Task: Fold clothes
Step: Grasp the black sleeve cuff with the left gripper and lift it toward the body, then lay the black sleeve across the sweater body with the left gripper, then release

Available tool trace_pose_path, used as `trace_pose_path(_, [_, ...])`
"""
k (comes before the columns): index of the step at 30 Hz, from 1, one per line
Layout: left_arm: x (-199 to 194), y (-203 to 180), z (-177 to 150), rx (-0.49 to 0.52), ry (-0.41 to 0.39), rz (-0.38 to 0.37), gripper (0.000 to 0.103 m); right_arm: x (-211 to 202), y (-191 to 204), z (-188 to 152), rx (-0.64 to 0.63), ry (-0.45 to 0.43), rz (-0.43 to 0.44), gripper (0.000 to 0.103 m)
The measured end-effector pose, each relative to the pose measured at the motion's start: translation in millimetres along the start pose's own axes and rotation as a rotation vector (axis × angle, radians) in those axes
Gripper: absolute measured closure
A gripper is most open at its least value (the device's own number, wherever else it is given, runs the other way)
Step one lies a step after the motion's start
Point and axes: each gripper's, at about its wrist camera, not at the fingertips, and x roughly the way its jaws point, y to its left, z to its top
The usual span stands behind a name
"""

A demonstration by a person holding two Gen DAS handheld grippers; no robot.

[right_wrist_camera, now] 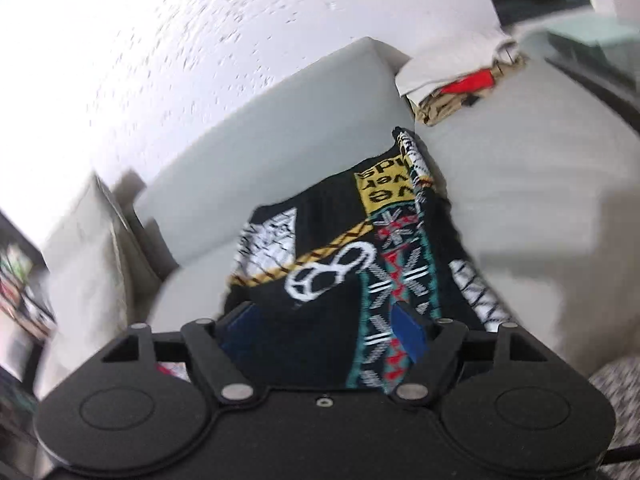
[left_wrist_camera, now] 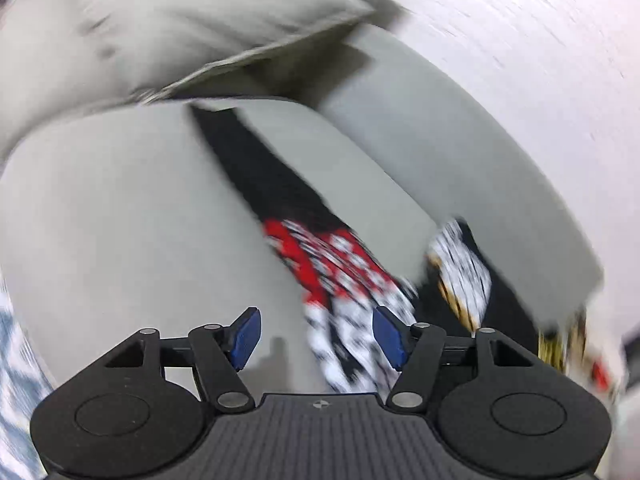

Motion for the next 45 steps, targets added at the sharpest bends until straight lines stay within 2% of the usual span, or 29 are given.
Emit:
trace_pose_path(6, [46,42,25,-0.267,0.016,-0.083,0.045,0,20,-1,0.039,0.041,0.012,0.030])
trace_pose_path(10, [75,58,38,-0.398,0.036,-0.122,0.055,1,39,-1,0.013,0.055,-0.001,0.030])
trace_pose_path(15, [108,70,63,-0.504,0.048,-0.106,0.057,11,47,-4,0.019,0.101,-0.031,0.030])
trace_pose_path(18, [127,71,81,-0.480,0.066,-0.040,0.070,17,46,-8,0.039,0.146,-0.037,0.030])
trace_pose_path(19, [133,72,87,-0.477,0.077,-0.010,0.083,17,47,-10,0.037,0.154,-0.040,0.030])
trace_pose_path(20, [137,72,91,-0.478,0.090,0.005,0.089,17,47,-11,0.032,0.159,-0.042,0.030])
trace_pose_path(22, [140,70,99,-0.460,0.104,-0.004,0.094,15,49,-13,0.023,0.163,-0.039,0.030])
trace_pose_path(25, [125,42,110,-0.278,0.061,0.002,0.095,10,46,-12,0.018,0.153,-0.042,0.030])
trace_pose_path(28, [97,4,110,-0.091,-0.005,-0.024,0.095,6,41,-10,0.026,0.146,-0.040,0.030])
trace_pose_path(38, [-10,-191,-2,0.751,-0.208,-0.186,0.096,-19,-11,3,0.130,0.080,-0.027,0.030])
trace_pose_path(39, [-19,-207,-21,0.837,-0.209,-0.208,0.096,-22,-18,4,0.146,0.071,-0.026,0.030])
trace_pose_path(41, [-30,-225,-79,1.011,-0.141,-0.250,0.095,-20,-26,5,0.153,0.071,-0.026,0.030])
trace_pose_path(42, [-29,-229,-108,1.088,-0.084,-0.259,0.095,-19,-30,6,0.157,0.071,-0.026,0.030])
trace_pose_path(43, [-24,-231,-133,1.146,-0.012,-0.257,0.092,-18,-34,6,0.160,0.070,-0.026,0.030])
trace_pose_path(45, [-11,-227,-166,1.196,0.119,-0.215,0.085,-16,-42,7,0.167,0.070,-0.026,0.030])
